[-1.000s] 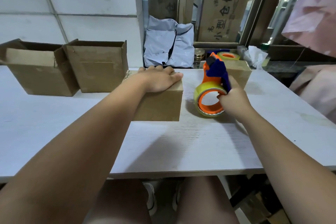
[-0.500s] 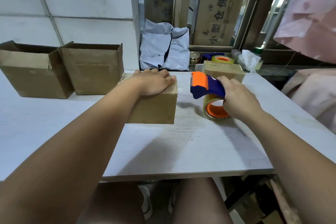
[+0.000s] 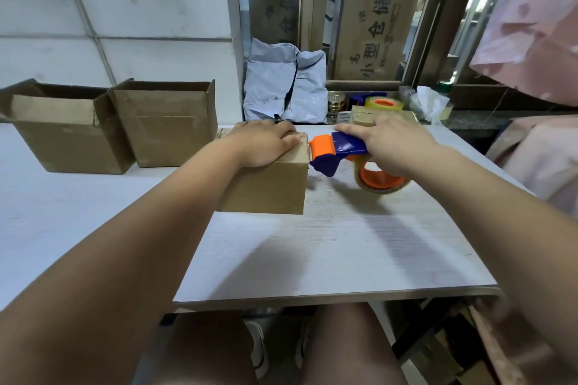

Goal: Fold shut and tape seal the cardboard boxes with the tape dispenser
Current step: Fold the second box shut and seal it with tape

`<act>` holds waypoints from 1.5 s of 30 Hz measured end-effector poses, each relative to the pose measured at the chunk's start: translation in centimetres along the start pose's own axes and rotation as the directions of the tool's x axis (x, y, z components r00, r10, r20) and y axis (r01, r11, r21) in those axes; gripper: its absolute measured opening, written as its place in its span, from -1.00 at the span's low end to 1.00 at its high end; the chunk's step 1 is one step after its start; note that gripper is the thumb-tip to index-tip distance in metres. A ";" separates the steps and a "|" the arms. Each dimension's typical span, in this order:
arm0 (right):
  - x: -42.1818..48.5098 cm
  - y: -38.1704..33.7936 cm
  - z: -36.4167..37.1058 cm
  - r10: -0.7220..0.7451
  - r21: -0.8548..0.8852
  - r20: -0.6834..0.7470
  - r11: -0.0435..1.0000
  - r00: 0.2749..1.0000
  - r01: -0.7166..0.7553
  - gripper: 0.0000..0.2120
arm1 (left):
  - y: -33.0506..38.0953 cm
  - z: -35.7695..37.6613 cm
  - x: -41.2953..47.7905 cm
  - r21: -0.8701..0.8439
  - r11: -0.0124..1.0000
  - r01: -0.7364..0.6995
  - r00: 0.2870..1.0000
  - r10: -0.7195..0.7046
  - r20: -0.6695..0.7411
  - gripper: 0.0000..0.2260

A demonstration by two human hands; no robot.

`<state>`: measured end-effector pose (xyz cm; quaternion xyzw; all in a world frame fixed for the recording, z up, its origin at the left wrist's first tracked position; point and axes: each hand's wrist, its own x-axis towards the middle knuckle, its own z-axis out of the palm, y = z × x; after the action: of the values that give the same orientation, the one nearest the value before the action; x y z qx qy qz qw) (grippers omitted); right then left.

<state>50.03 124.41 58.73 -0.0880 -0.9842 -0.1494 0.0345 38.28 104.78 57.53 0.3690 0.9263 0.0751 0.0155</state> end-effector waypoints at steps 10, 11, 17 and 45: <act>0.7 -1.5 -4.4 -0.138 -0.250 -0.031 0.960 0.990 0.126 -0.57 | 4.2 0.2 0.8 -0.153 0.979 -0.133 0.990 0.138 0.022 -0.50; 0.6 -1.7 -4.7 -0.149 -0.269 -0.031 0.954 0.988 0.135 -0.58 | 4.0 0.2 0.7 -0.160 0.975 -0.154 0.987 0.160 0.029 -0.46; 1.3 -2.4 -6.2 -0.152 -0.319 0.012 0.936 0.988 0.148 -0.57 | 4.8 1.7 0.3 0.048 0.987 -0.154 0.964 0.161 -0.210 -0.31; 3.0 -0.3 -3.1 -0.181 -0.030 0.331 0.979 0.926 0.202 -0.48 | 4.9 2.7 -0.8 0.416 0.894 -0.169 0.922 0.292 -0.253 -0.37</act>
<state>47.14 123.70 61.90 -0.0159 -0.9749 -0.1668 -0.1464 42.37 108.09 55.59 0.4568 0.8626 -0.0508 -0.2115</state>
